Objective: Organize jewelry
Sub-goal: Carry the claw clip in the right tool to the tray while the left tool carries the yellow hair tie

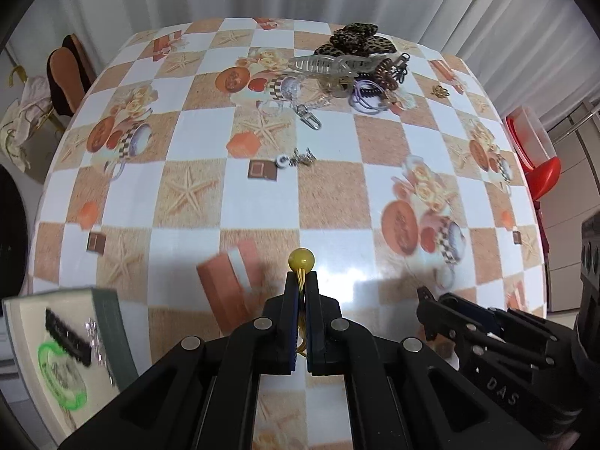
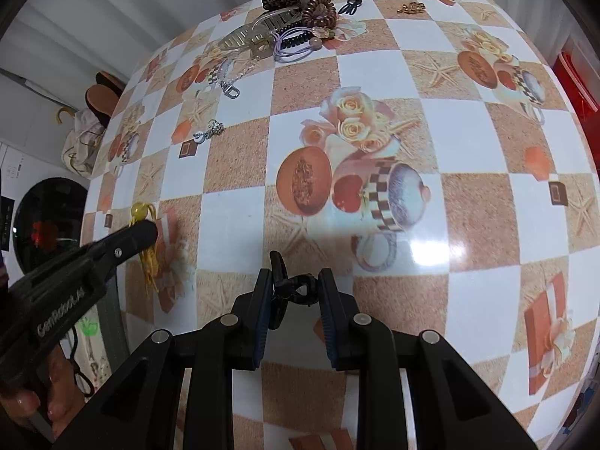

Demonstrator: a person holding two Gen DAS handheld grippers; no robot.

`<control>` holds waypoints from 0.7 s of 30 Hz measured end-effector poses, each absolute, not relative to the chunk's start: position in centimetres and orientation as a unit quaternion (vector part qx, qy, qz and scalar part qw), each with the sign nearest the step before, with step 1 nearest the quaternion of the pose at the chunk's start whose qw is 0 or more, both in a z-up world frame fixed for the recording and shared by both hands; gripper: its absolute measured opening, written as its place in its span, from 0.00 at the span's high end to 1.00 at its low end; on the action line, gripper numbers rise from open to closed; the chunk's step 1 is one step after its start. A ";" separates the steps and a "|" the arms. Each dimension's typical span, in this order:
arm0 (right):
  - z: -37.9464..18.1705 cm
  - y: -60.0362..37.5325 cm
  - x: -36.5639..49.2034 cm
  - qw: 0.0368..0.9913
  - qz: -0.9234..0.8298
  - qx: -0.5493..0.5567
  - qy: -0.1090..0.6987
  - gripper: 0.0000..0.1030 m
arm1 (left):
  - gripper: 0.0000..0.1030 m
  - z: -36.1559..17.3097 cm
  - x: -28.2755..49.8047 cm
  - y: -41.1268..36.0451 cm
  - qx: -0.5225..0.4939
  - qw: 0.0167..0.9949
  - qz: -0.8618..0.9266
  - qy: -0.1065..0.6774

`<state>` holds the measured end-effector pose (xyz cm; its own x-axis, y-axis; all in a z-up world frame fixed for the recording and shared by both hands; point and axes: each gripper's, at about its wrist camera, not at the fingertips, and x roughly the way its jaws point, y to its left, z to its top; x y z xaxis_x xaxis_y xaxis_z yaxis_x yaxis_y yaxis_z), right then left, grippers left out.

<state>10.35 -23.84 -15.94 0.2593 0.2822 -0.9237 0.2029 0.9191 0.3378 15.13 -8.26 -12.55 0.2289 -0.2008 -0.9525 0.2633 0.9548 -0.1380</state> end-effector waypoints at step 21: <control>-10.6 -21.8 7.1 0.754 0.066 0.176 0.630 0.74 | 0.93 -7.3 8.8 -3.6 0.001 0.783 -0.085 0.616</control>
